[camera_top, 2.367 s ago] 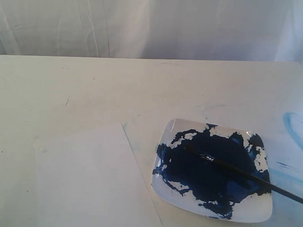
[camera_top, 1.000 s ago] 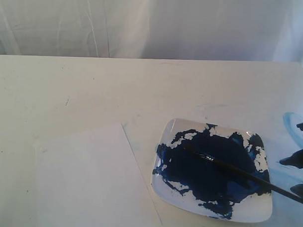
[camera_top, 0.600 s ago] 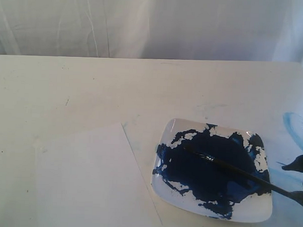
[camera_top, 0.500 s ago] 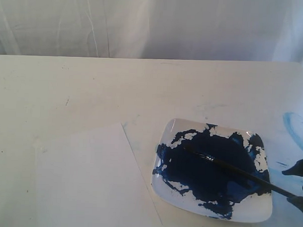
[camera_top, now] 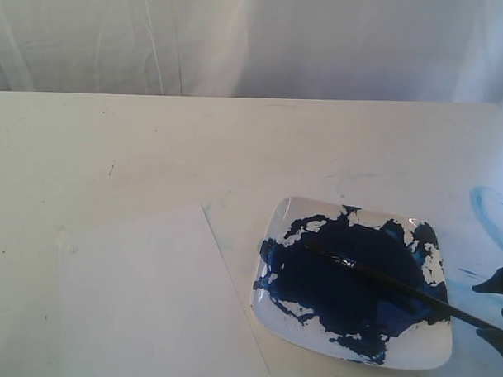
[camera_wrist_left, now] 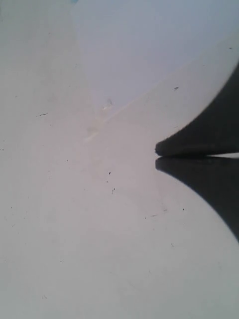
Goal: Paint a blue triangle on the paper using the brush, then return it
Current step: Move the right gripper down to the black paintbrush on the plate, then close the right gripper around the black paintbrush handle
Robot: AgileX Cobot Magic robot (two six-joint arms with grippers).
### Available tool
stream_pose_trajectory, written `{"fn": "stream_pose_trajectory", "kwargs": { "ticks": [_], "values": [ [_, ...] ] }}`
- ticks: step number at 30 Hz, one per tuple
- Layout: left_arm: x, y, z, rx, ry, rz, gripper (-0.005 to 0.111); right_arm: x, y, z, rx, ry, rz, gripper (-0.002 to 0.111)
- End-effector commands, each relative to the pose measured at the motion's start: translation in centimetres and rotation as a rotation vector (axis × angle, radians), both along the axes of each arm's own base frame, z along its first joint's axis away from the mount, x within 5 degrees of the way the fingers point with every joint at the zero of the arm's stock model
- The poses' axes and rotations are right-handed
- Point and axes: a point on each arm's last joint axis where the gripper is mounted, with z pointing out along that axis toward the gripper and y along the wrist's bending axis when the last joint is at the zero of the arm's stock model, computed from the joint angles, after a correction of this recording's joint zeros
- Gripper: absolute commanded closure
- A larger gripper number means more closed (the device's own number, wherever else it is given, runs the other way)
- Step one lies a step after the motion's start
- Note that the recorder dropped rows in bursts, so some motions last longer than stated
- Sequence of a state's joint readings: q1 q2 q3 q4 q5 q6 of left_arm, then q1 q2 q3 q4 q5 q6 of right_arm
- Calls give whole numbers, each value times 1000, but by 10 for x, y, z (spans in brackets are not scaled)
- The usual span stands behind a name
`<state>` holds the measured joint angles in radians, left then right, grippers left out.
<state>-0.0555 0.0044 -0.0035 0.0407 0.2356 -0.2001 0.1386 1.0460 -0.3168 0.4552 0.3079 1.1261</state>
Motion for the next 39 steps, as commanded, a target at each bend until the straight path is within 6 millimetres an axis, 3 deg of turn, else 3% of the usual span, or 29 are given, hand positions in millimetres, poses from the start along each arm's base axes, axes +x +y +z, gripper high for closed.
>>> {"fn": "stream_pose_trajectory", "kwargs": {
  "ticks": [1, 39],
  "values": [
    [0, 0, -1, -5, -4, -4, 107, 3, 0, -7, -7, 27, -13, 65],
    [0, 0, -1, -5, -4, -4, 107, 30, -6, -37, -82, 24, -93, 65]
  ]
}}
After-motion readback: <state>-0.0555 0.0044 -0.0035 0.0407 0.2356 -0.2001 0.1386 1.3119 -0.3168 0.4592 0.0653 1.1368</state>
